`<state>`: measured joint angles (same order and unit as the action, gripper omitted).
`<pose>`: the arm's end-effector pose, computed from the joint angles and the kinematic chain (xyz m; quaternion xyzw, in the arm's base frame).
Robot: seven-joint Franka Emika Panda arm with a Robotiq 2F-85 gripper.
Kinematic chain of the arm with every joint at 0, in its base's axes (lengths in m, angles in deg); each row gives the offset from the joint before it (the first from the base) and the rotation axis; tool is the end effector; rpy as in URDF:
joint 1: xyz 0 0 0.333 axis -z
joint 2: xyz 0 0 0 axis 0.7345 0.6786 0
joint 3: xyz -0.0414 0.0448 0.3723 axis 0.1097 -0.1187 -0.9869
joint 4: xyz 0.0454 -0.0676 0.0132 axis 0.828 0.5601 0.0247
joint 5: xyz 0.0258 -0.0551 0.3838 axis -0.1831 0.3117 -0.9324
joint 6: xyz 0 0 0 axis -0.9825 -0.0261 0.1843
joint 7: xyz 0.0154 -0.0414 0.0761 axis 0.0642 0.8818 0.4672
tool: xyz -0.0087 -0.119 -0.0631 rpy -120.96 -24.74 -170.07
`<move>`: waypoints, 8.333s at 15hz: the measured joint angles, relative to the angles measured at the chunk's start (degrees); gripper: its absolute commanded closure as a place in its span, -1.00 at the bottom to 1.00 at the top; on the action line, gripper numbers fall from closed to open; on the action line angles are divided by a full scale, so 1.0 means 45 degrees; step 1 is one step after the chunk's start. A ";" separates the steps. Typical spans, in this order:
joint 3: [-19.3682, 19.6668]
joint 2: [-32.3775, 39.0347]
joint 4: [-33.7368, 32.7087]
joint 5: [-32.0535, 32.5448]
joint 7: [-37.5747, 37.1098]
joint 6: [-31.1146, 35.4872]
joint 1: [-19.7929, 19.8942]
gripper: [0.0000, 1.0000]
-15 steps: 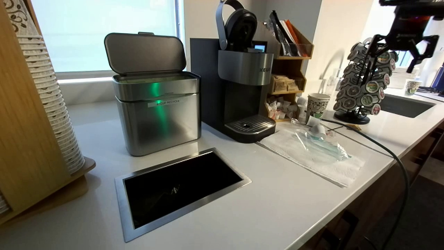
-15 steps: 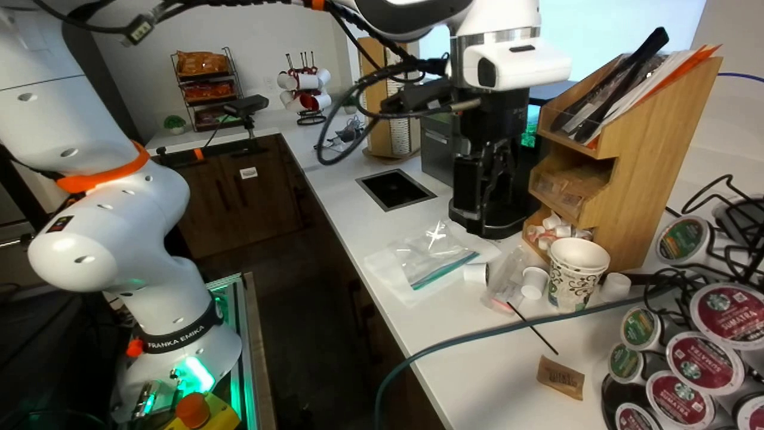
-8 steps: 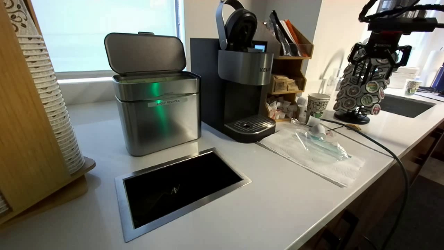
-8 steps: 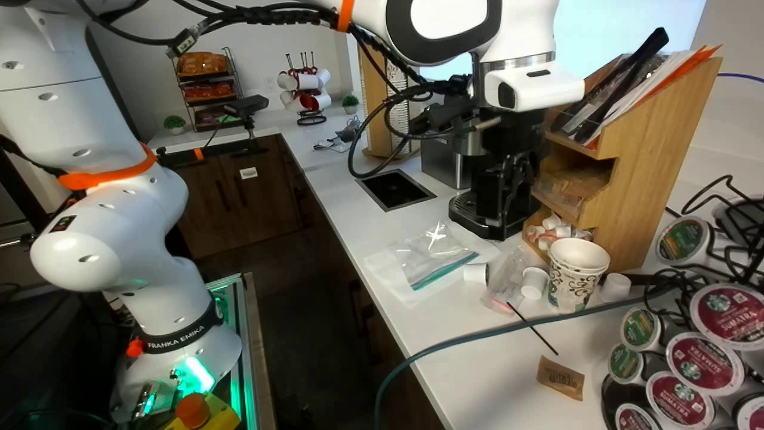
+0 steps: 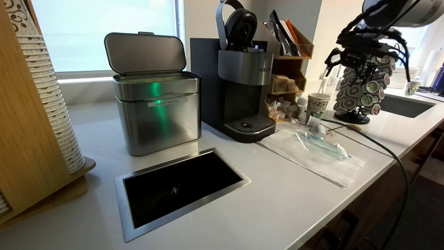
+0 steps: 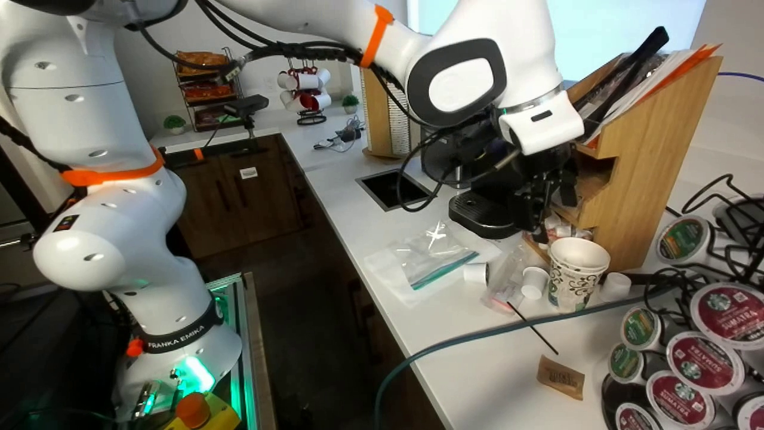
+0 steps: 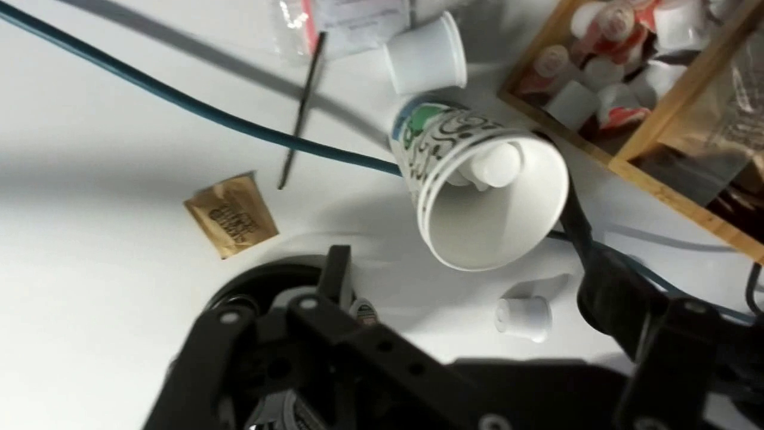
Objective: Unstack the cups on the table
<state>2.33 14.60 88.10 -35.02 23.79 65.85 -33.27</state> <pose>0.5543 -0.2564 0.4680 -0.7775 0.5985 -0.1898 0.0361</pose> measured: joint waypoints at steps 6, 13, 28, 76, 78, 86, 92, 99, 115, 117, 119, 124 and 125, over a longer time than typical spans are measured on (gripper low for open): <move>0.0190 0.0857 0.0119 0.0127 -0.0623 0.1421 -0.0476 -1.00; 0.0152 0.1443 -0.0039 -0.1862 0.0313 0.1420 -0.0481 -0.97; 0.0482 0.1958 -0.0569 -0.2889 0.0378 0.1046 -0.0444 0.76; 0.0277 0.0593 -0.0242 -0.7392 0.5571 -0.0076 0.0331 0.98; 0.0573 0.0563 -0.0139 -0.6303 0.4692 0.1058 0.0275 0.98; 0.0904 0.0116 -0.0179 -0.5812 0.5116 -0.1145 0.0518 0.98; 0.1129 0.0502 -0.0281 -0.5289 0.4260 -0.2486 0.0551 0.98; 0.1281 0.1260 -0.0621 -0.4806 0.2971 -0.2334 0.0529 0.98; 0.1586 0.1076 -0.0456 -0.1564 0.0762 0.1956 0.0006 0.98; 0.2038 0.1195 -0.0292 0.0059 -0.0399 0.2887 -0.0299 0.98; 0.2035 0.1198 -0.0180 0.0163 -0.0418 0.2939 -0.0335 0.98; 0.1071 0.0423 0.0118 -0.2021 0.2030 0.2789 -0.0232 0.98; 0.0967 0.0189 0.0133 -0.2239 0.2401 0.2681 -0.0233 0.98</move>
<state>6.68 15.45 88.70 -45.10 34.60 77.91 -34.32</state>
